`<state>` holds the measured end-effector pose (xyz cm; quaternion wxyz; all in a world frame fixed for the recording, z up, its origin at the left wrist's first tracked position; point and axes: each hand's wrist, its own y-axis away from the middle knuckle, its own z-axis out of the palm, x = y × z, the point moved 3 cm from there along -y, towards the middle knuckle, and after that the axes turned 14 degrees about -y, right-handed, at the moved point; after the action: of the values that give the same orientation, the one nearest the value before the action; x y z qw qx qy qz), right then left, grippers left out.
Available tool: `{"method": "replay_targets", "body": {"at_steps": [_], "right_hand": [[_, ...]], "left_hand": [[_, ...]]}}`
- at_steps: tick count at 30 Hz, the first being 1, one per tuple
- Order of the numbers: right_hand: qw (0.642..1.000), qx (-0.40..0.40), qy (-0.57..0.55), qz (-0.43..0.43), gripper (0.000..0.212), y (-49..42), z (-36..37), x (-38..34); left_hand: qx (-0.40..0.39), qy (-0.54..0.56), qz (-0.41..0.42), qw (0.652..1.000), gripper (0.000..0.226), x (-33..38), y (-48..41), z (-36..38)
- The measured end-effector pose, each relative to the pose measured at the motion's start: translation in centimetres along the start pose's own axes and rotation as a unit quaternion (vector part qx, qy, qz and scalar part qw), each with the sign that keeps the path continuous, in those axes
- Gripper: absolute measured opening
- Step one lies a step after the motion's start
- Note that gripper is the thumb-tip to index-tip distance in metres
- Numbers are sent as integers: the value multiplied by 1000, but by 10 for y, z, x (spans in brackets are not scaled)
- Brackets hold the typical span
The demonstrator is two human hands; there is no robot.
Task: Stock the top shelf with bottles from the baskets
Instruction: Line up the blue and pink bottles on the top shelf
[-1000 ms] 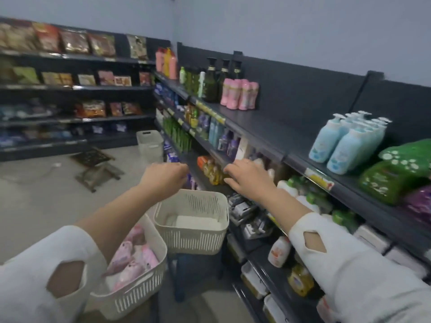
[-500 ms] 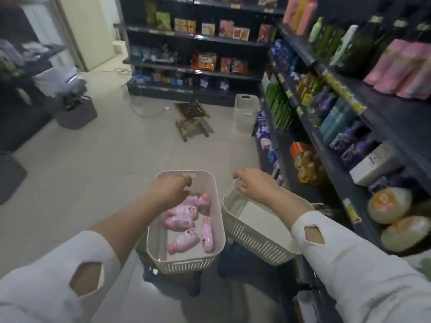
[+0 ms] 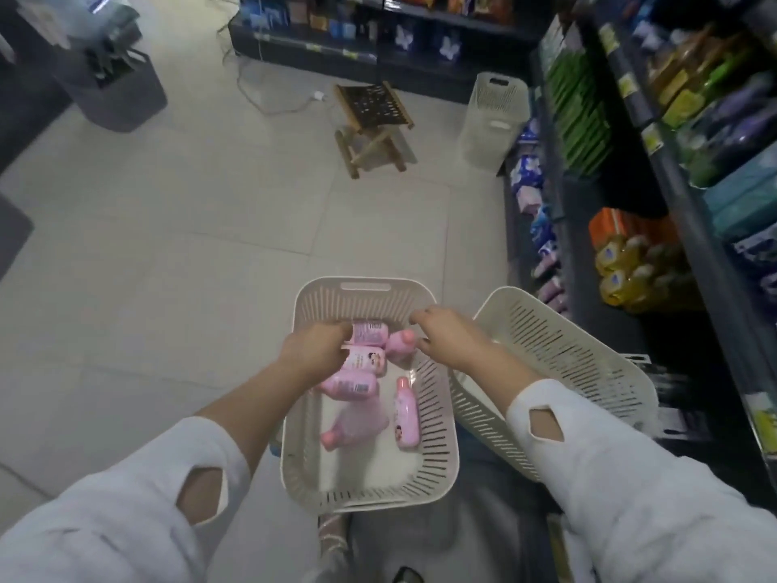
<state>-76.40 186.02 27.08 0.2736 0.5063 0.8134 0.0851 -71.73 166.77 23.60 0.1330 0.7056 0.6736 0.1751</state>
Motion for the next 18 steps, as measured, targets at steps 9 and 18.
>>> {"method": "replay_targets", "body": {"at_steps": [9,18], "right_hand": [[998,-42,19,32,39,-95,80,34],[993,-77,76,45,40,-146,154,70]], "left_hand": [[-124,113,-113,979,35,1,-54,106],[-116,295,-339,886,28,-3,-93,210]]}}
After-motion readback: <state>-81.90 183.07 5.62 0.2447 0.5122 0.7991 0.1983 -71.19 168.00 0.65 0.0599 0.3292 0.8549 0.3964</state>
